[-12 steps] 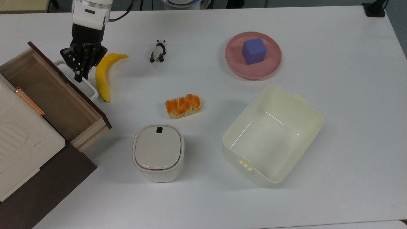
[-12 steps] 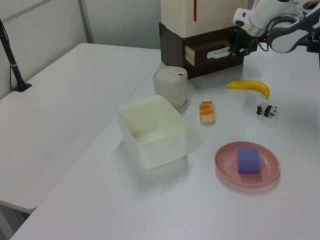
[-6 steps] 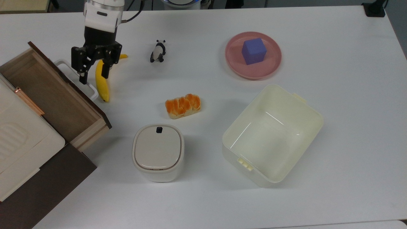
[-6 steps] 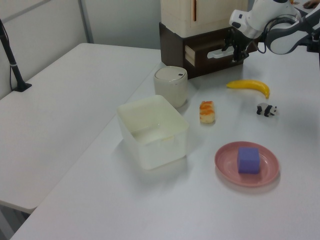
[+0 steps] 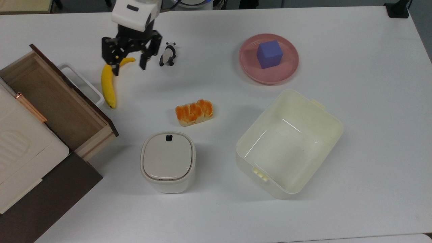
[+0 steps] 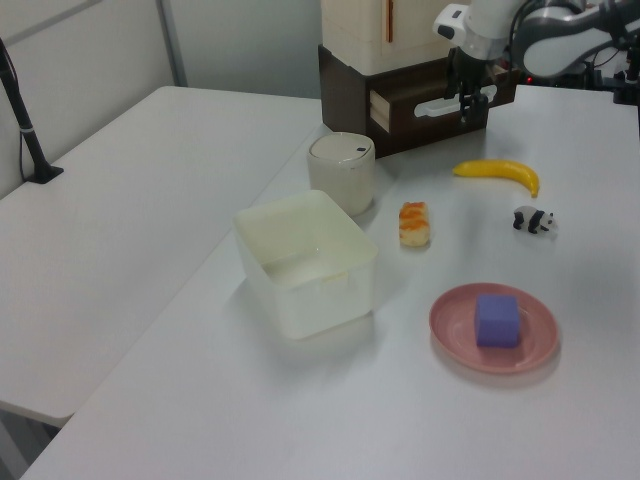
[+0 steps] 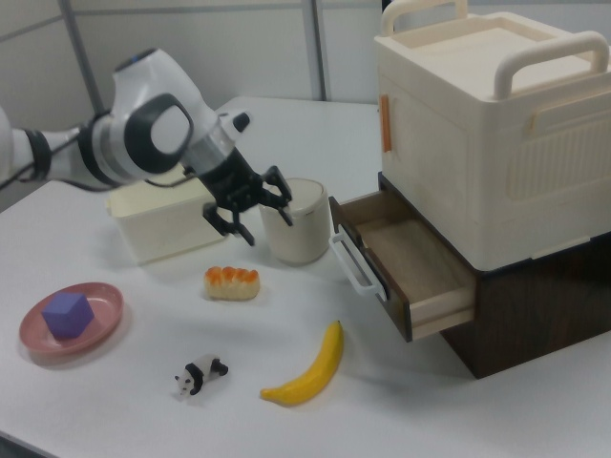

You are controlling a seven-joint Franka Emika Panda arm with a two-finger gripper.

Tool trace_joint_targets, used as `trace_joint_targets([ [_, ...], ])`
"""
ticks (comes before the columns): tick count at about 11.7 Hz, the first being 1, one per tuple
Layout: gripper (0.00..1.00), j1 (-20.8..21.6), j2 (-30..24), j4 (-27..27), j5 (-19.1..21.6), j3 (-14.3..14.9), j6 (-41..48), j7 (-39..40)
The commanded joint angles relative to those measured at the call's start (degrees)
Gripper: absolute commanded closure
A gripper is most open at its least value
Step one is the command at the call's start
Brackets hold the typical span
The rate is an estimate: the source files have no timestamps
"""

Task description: Slide open the drawer

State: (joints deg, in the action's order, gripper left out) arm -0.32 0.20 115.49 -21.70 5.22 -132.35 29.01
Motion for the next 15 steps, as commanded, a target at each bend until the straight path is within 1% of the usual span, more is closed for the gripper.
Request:
trace_joint_targets([
  [1, 0.14, 2.25, -0.38, -8.07, 14.1, 0.49, 14.1, -7.19],
  [3, 0.0, 2.25, -0.29, -12.12, 16.33, 0.49, 21.05, -12.8],
  [5, 0.0, 2.43, -0.03, -13.36, 17.56, 0.41, 22.05, -20.71],
  [6, 0.0, 3.56, -0.03, -13.45, 17.57, 0.49, 23.27, -24.66],
  [7, 0.0, 4.7, -0.11, -14.58, 17.48, 0.58, 25.37, -27.31],
  [8, 0.0, 4.8, -0.11, -15.2, 17.57, 0.58, 28.09, -29.25],
  [10, 0.0, 4.71, -0.2, -16.95, 19.49, 0.76, 30.13, -29.89],
  [12, 0.0, 4.36, 0.24, -20.56, 19.5, 0.84, 37.31, -28.93],
  [15, 0.0, 4.63, 0.41, -20.66, 19.5, 0.67, 38.31, -29.01],
])
